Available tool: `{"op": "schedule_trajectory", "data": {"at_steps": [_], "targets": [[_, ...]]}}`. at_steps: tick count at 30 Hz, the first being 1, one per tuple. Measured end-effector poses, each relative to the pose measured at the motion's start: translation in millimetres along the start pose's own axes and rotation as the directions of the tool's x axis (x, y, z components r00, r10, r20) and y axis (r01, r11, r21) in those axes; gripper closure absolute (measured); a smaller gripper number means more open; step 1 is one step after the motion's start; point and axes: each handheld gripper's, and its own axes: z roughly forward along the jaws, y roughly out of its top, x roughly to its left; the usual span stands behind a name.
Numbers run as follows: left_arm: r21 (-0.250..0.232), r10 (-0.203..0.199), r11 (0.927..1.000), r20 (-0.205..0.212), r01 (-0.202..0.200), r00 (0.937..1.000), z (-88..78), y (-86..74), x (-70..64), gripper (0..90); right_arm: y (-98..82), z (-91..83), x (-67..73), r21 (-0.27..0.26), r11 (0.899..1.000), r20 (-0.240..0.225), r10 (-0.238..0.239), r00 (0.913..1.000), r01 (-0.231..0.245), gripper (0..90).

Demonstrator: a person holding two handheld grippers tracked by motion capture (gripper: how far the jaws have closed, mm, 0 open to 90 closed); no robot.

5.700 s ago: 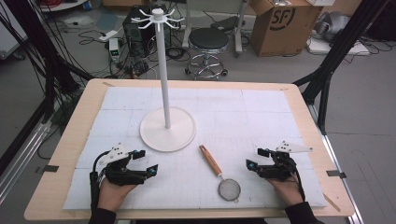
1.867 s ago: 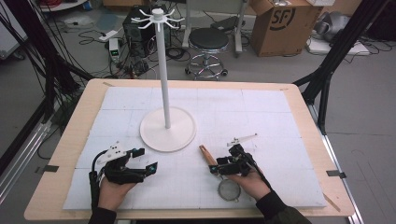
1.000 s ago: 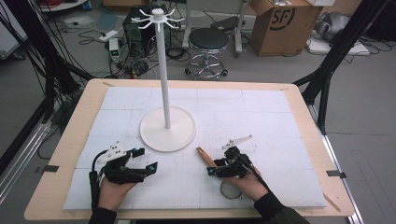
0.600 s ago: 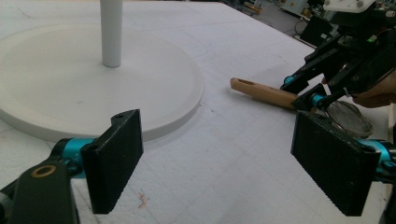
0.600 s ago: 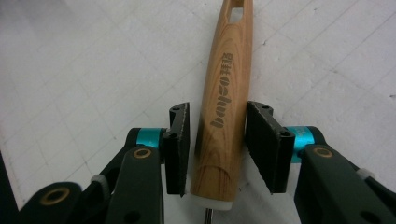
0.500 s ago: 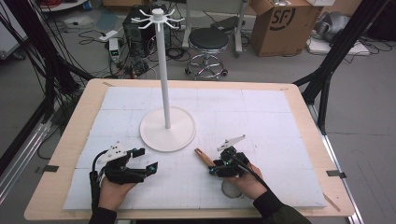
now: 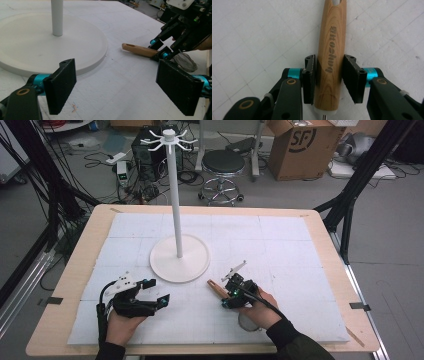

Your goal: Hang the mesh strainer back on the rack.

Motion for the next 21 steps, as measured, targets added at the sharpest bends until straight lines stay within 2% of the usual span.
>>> {"op": "schedule_trajectory", "data": {"at_steps": [2,4,6,11,16,18,21], "targets": [[0.0,0.0,1.0,-0.001,0.0,1.0,0.0,0.0,-0.1,17.2,7.6,0.4,0.2,0.057,0.998,0.0,-0.004,1.0,0.004,63.2],[0.0,0.0,1.0,-0.002,0.0,1.0,0.1,0.0,0.0,17.2,9.3,0.9,0.7,0.068,0.998,0.005,-0.007,1.0,0.007,63.2],[-0.002,-0.001,1.0,0.0,0.001,1.0,-0.1,0.1,-0.1,17.2,15.4,1.8,2.4,0.114,0.993,0.016,-0.03,0.9994,0.028,63.4],[-0.002,0.002,1.0,-0.002,-0.002,1.0,-0.1,0.2,-0.8,17.2,19.3,2.8,4.4,0.141,0.989,0.026,-0.038,0.9989,0.034,63.9],[-0.004,0.004,1.0,-0.003,-0.004,1.0,0.0,0.3,-1.2,17.2,29.3,5.5,8.7,0.214,0.974,0.044,-0.081,0.9957,0.07,64.9],[-0.006,0.006,1.0,-0.003,-0.006,1.0,-0.6,0.5,-0.9,17.2,28.7,5.1,6.4,0.207,0.975,0.033,-0.085,0.9958,0.077,66.3],[-0.006,0.003,1.0,-0.006,-0.003,1.0,-0.9,0.5,-0.8,17.2,22.7,2.9,5.8,0.162,0.984,0.024,-0.079,0.9966,0.074,68.1]]}}
